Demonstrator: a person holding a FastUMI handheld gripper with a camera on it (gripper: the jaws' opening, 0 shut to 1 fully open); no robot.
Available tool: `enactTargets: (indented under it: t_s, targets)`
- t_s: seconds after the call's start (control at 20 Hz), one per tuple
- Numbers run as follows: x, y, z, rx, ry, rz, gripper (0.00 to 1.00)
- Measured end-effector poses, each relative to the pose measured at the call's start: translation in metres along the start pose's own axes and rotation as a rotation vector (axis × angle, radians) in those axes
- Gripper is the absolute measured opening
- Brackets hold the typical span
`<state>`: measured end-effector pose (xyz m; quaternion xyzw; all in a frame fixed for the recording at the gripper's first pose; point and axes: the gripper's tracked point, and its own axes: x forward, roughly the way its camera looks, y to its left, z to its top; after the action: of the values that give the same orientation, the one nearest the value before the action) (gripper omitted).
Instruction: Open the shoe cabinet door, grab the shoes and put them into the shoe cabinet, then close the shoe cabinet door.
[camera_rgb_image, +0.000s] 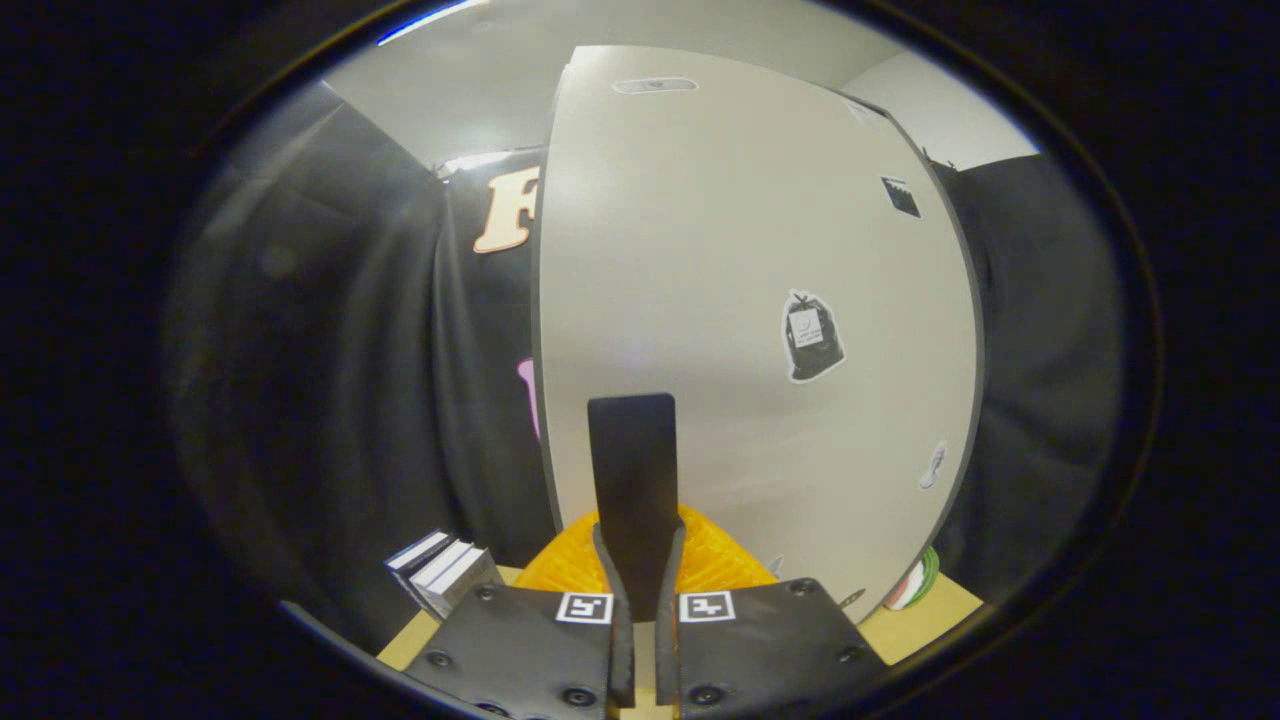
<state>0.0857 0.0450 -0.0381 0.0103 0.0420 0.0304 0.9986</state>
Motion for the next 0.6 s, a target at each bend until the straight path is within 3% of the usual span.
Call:
enactTargets:
  t_s: [0.6]
  targets:
    - [-0.091, -0.039, 0.002, -0.004, 0.022, 0.245, 0.1]
